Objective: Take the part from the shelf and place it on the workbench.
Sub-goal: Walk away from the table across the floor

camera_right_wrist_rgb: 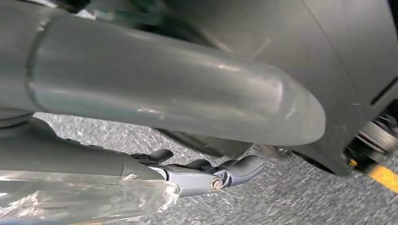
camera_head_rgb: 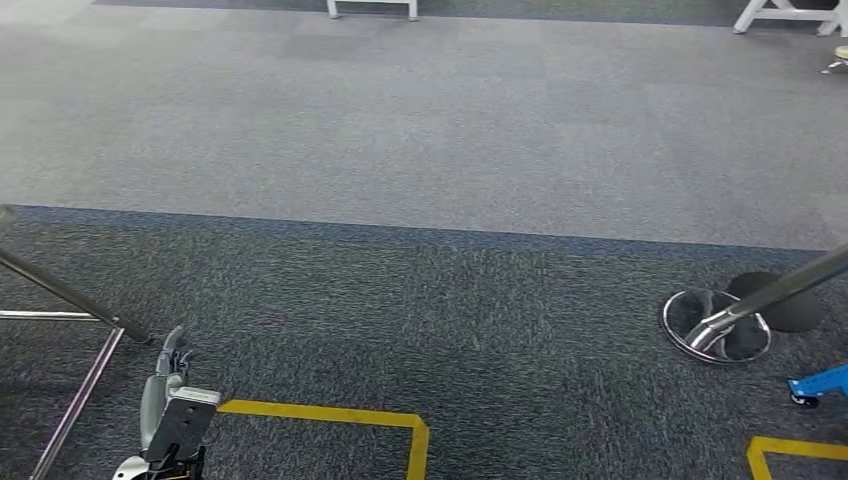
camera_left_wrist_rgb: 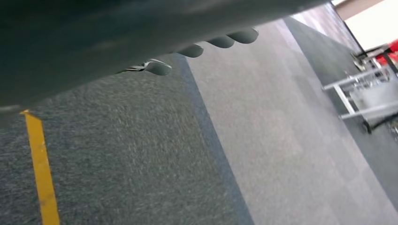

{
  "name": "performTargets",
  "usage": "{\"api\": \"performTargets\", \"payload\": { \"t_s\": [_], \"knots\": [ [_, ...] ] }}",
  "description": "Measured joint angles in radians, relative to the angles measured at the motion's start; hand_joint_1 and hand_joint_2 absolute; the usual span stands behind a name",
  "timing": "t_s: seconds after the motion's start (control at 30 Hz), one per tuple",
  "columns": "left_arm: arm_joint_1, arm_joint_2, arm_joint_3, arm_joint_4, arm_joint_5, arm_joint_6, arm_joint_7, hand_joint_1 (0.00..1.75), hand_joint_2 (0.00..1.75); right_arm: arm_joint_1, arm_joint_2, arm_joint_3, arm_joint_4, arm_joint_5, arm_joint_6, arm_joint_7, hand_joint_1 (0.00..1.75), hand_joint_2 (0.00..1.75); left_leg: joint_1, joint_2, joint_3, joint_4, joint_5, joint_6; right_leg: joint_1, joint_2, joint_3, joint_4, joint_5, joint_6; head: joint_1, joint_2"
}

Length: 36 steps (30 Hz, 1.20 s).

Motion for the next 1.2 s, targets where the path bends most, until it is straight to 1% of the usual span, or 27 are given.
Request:
{"api": "performTargets", "payload": {
  "t_s": [0.03,0.07,0.1,0.13,0.17,0.2,0.23,0.3,0.37,0.43,0.47,0.5,0.53,0.57,0.6,0.67,0.73,0.8,0.83,0.9,0.97,1.0,1.03,1.07,1.1,1.13,1.2],
  "knots": [
    [0.0,-0.001,0.001,0.002,-0.004,-0.002,0.0,0.0,0.0,0.0,0.0,0.0,0.0,0.0,0.0,0.001,0.0,0.0,-0.001,0.014,-0.001,0.0,0.0,0.0,-0.001,-0.004,-0.007,0.022,-0.002,0.002,0.0,0.0],
    [-0.001,-0.002,0.003,0.003,-0.006,-0.003,0.0,0.0,0.0,0.001,0.0,0.0,0.0,0.0,0.0,0.001,0.0,0.0,-0.001,0.027,-0.002,0.001,0.0,0.0,-0.002,-0.008,0.009,0.002,0.016,0.004,0.0,0.0],
    [-0.002,-0.004,0.004,0.004,-0.009,-0.004,0.0,0.0,0.0,0.001,0.0,0.0,0.0,0.0,0.0,0.002,0.0,0.0,-0.001,0.039,-0.001,0.001,0.0,-0.001,-0.003,-0.018,0.047,-0.059,0.047,0.004,0.0,0.0],
    [-0.002,-0.006,0.005,0.005,-0.01,-0.005,0.0,0.0,0.0,0.001,0.0,0.0,0.0,0.0,-0.001,0.002,0.0,0.0,-0.002,0.049,0.001,0.002,-0.001,-0.004,-0.002,-0.04,0.094,-0.138,0.074,0.002,0.0,0.0],
    [-0.003,-0.007,0.006,0.006,-0.011,-0.005,0.0,0.0,0.0,-0.001,0.0,0.0,0.0,0.0,-0.001,0.002,0.0,0.0,-0.005,0.059,0.003,0.003,-0.003,-0.008,-0.002,-0.059,0.136,-0.205,0.095,-0.003,0.0,0.0],
    [-0.004,-0.008,0.008,0.006,-0.012,-0.005,0.0,0.0,0.0,-0.003,0.0,0.0,0.0,0.0,-0.001,0.001,0.0,0.0,-0.007,0.066,0.004,0.005,-0.004,-0.013,0.0,-0.074,0.164,-0.251,0.105,-0.009,-0.002,0.0],
    [-0.005,-0.008,0.009,0.006,-0.012,-0.006,0.0,0.0,0.0,-0.004,0.0,0.0,0.0,0.0,-0.002,0.001,0.0,0.0,-0.009,0.073,0.006,0.006,-0.005,-0.019,0.002,-0.08,0.171,-0.268,0.106,-0.016,-0.004,0.0],
    [-0.006,-0.01,0.012,0.006,-0.013,-0.006,0.0,0.0,0.0,-0.004,0.0,0.0,0.0,0.0,-0.002,0.002,0.0,0.0,-0.007,0.083,0.009,0.007,-0.008,-0.031,0.003,-0.062,0.168,-0.268,0.109,-0.03,-0.007,0.0],
    [-0.006,-0.011,0.013,0.006,-0.014,-0.007,0.0,0.0,0.0,-0.002,0.0,0.0,0.0,0.0,-0.002,0.002,0.0,0.0,-0.002,0.051,0.002,0.035,-0.036,-0.044,0.001,-0.043,0.169,-0.272,0.116,-0.045,-0.008,0.0],
    [-0.003,-0.011,0.014,0.006,-0.015,-0.008,0.0,0.0,0.0,-0.004,0.0,0.0,0.0,0.0,-0.003,0.002,0.0,0.0,0.001,0.001,-0.039,0.136,-0.103,-0.05,0.0,-0.021,0.167,-0.274,0.123,-0.056,-0.01,0.0],
    [-0.002,-0.011,0.015,0.007,-0.016,-0.009,0.001,0.0,0.0,-0.004,0.0,0.0,0.0,0.0,-0.003,0.002,0.0,0.0,0.001,-0.011,-0.07,0.206,-0.139,-0.05,0.002,-0.009,0.164,-0.274,0.125,-0.059,-0.01,0.0],
    [0.0,-0.011,0.015,0.007,-0.017,-0.009,0.002,0.0,0.0,-0.004,0.0,0.0,0.0,0.0,-0.003,0.002,0.0,0.0,0.001,-0.016,-0.096,0.266,-0.162,-0.049,0.003,0.003,0.162,-0.273,0.126,-0.059,-0.01,0.0],
    [0.0,-0.01,0.016,0.007,-0.018,-0.009,0.003,0.0,0.0,-0.002,0.0,0.0,0.0,0.0,-0.003,0.004,0.0,0.0,0.001,-0.018,-0.111,0.298,-0.165,-0.048,0.005,0.017,0.161,-0.272,0.126,-0.06,-0.01,0.0],
    [0.0,-0.01,0.016,0.007,-0.02,-0.01,0.004,0.0,0.0,0.0,0.0,0.0,0.0,0.0,-0.004,0.006,0.0,0.0,0.001,-0.019,-0.109,0.292,-0.147,-0.045,0.006,0.03,0.161,-0.271,0.127,-0.06,-0.01,0.0],
    [0.0,-0.01,0.016,0.007,-0.022,-0.011,0.005,0.0,0.0,0.001,0.0,0.0,0.0,0.0,-0.005,0.009,0.0,0.0,0.001,-0.025,-0.089,0.247,-0.112,-0.041,0.007,0.044,0.162,-0.27,0.127,-0.059,-0.01,0.0],
    [0.0,-0.01,0.016,0.007,-0.026,-0.013,0.007,0.0,0.0,-0.001,0.0,0.0,0.0,0.0,-0.007,0.014,0.0,0.0,0.002,-0.059,-0.029,0.113,-0.039,-0.031,0.009,0.07,0.162,-0.266,0.127,-0.057,-0.01,0.0],
    [-0.001,-0.01,0.016,0.007,-0.029,-0.015,0.008,0.0,0.0,-0.002,0.001,0.0,0.0,0.0,-0.008,0.015,0.0,0.0,0.002,-0.089,0.006,0.032,-0.016,-0.024,0.008,0.092,0.154,-0.261,0.129,-0.047,-0.01,0.0],
    [-0.002,-0.01,0.016,0.007,-0.032,-0.018,0.009,0.0,0.0,0.0,0.001,0.0,0.0,0.0,-0.008,0.016,0.0,0.0,0.0,-0.082,0.009,0.017,-0.018,-0.02,0.004,0.111,0.141,-0.261,0.134,-0.033,-0.01,0.0],
    [-0.003,-0.011,0.016,0.007,-0.033,-0.019,0.009,0.0,0.0,0.003,0.001,0.0,0.0,0.0,-0.008,0.016,0.0,0.0,0.0,-0.071,0.01,0.012,-0.014,-0.015,0.003,0.109,0.135,-0.259,0.132,-0.028,-0.009,0.0],
    [-0.004,-0.014,0.016,0.007,-0.033,-0.021,0.009,0.0,0.0,0.004,0.0,0.0,0.0,0.0,-0.008,0.016,0.0,0.0,0.002,-0.047,0.012,0.0,-0.007,-0.005,0.005,0.069,0.107,-0.21,0.1,-0.02,-0.004,0.0],
    [-0.002,-0.015,0.017,0.007,-0.034,-0.022,0.009,0.0,0.0,0.001,0.0,0.0,0.0,0.0,-0.008,0.016,0.0,0.0,0.001,-0.02,0.011,-0.003,-0.005,0.0,0.006,0.016,0.048,-0.085,0.033,-0.014,0.0,0.0],
    [-0.001,-0.015,0.018,0.007,-0.035,-0.023,0.009,0.0,0.0,0.0,0.0,0.0,0.0,0.0,-0.008,0.016,0.0,0.0,0.0,-0.006,0.01,-0.003,-0.005,0.001,0.004,0.004,0.018,-0.02,0.007,-0.011,0.001,0.0],
    [-0.001,-0.015,0.018,0.007,-0.035,-0.024,0.009,0.0,0.0,0.0,0.001,0.0,0.0,0.0,-0.008,0.016,0.0,0.0,-0.001,0.007,0.01,-0.002,-0.005,0.001,0.003,-0.001,0.0,0.019,-0.004,-0.008,0.0,0.0],
    [-0.001,-0.015,0.018,0.007,-0.036,-0.025,0.009,0.0,0.0,0.001,0.001,0.0,0.0,0.0,-0.008,0.016,0.0,0.0,-0.001,0.02,0.01,-0.002,-0.006,0.0,0.001,-0.005,0.002,0.021,0.005,-0.006,0.001,0.0],
    [-0.002,-0.015,0.018,0.007,-0.036,-0.026,0.009,0.0,0.0,0.001,0.001,0.001,0.0,0.0,-0.009,0.016,0.0,0.0,-0.001,0.031,0.011,-0.002,-0.007,-0.001,-0.001,-0.01,0.024,-0.017,0.03,-0.004,0.001,0.0],
    [-0.002,-0.015,0.018,0.007,-0.037,-0.028,0.009,0.0,0.0,0.002,0.0,0.001,0.0,0.0,-0.009,0.016,0.0,0.0,-0.001,0.042,0.013,-0.002,-0.008,-0.004,-0.003,-0.025,0.064,-0.087,0.064,-0.003,0.001,0.0],
    [-0.002,-0.015,0.018,0.007,-0.039,-0.03,0.009,0.0,0.0,-0.001,0.0,0.001,0.0,0.0,-0.011,0.017,0.0,0.0,-0.005,0.06,0.016,0.002,-0.014,-0.014,0.0,-0.065,0.139,-0.219,0.106,-0.008,0.001,0.0]
  ]
}}
